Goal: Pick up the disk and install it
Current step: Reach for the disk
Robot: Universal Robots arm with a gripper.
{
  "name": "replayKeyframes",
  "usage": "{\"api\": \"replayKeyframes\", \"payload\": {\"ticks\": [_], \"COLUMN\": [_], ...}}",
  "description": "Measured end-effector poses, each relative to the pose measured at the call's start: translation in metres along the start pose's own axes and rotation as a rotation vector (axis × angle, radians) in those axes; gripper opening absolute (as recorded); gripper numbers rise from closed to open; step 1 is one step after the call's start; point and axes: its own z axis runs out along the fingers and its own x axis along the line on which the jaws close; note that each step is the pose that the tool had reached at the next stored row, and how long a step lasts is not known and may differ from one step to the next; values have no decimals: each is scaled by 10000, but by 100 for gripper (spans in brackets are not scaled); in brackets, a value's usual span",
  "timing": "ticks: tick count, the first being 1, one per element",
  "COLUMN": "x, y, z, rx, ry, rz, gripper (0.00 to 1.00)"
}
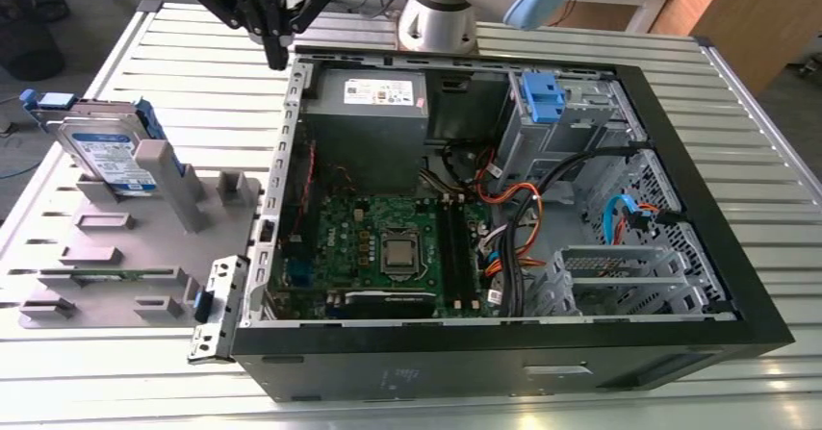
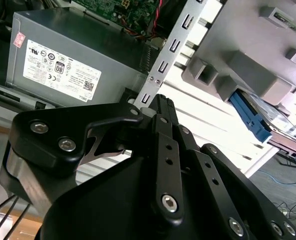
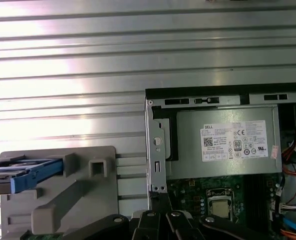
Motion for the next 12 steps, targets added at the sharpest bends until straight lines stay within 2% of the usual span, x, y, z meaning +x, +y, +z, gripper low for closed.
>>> {"api": "replayKeyframes", "payload": {"ticks": [12], "x": [225], "y": [-17], "z": [-6], "rx": [0], "ry": [-2], "rz": [1], "gripper": [11]}}
